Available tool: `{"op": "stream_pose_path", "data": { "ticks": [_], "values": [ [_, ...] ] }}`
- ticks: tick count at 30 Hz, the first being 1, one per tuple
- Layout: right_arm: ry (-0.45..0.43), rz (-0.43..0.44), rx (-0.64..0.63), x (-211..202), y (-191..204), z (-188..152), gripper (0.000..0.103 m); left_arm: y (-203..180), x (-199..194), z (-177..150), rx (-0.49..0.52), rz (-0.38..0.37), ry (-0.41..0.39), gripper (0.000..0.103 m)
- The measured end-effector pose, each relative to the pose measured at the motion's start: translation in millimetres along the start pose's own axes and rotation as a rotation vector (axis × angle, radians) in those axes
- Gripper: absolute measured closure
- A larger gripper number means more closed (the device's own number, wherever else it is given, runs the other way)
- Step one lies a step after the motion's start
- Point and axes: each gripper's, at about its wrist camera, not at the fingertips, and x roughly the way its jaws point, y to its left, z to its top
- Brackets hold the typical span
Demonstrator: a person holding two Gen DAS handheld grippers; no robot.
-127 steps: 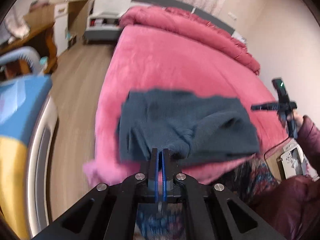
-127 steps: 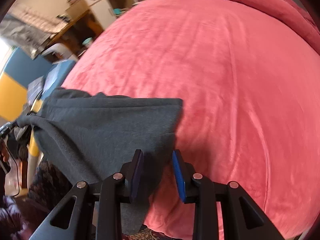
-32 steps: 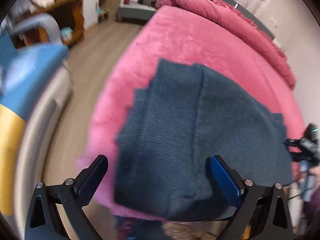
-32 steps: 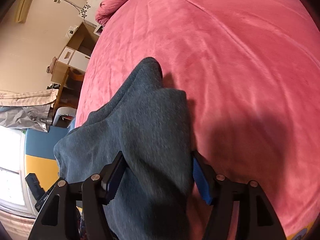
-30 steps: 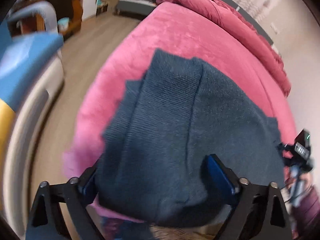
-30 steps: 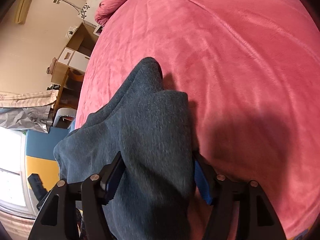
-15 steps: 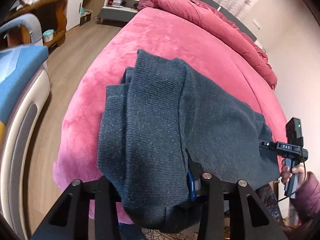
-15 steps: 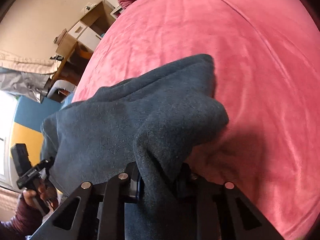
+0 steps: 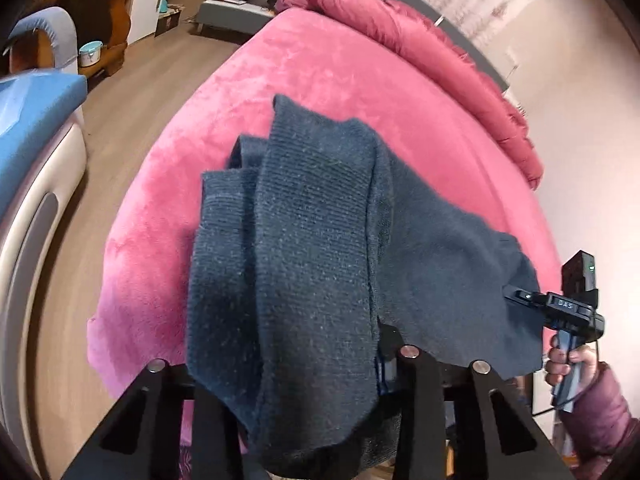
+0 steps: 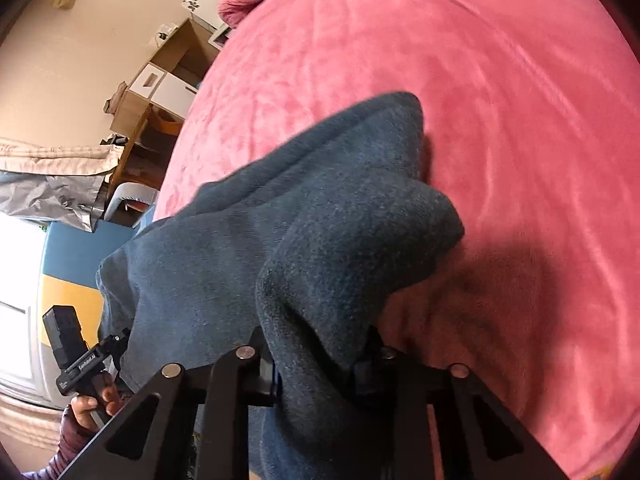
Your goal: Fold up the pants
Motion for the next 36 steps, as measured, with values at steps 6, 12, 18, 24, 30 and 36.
{"op": "stream_pose_path", "data": {
  "ticks": [6,12,18,24,30,36],
  "values": [
    [-0.068,0.005,-0.078,-36,23,7,0.081,-19,-23,13,0.009,-0.101,-0.068,0.068],
    [-0.117,0.002,-0.141,-60,44,19,0.083,-43,-35,40,0.046,-0.166,-0.114,0.069],
    [-0.184,-0.005,-0.182,-90,54,42,0.083,-67,-41,78,0.085,-0.184,-0.162,0.069],
    [-0.22,-0.038,-0.195,-100,58,79,0.083,-90,-19,122,0.13,-0.159,-0.166,0.068],
    [-0.247,-0.083,-0.196,-98,53,132,0.083,-104,14,170,0.139,-0.14,-0.165,0.068],
    [-0.249,-0.124,-0.17,-81,40,183,0.083,-109,56,213,0.148,-0.109,-0.155,0.068]
  ]
}}
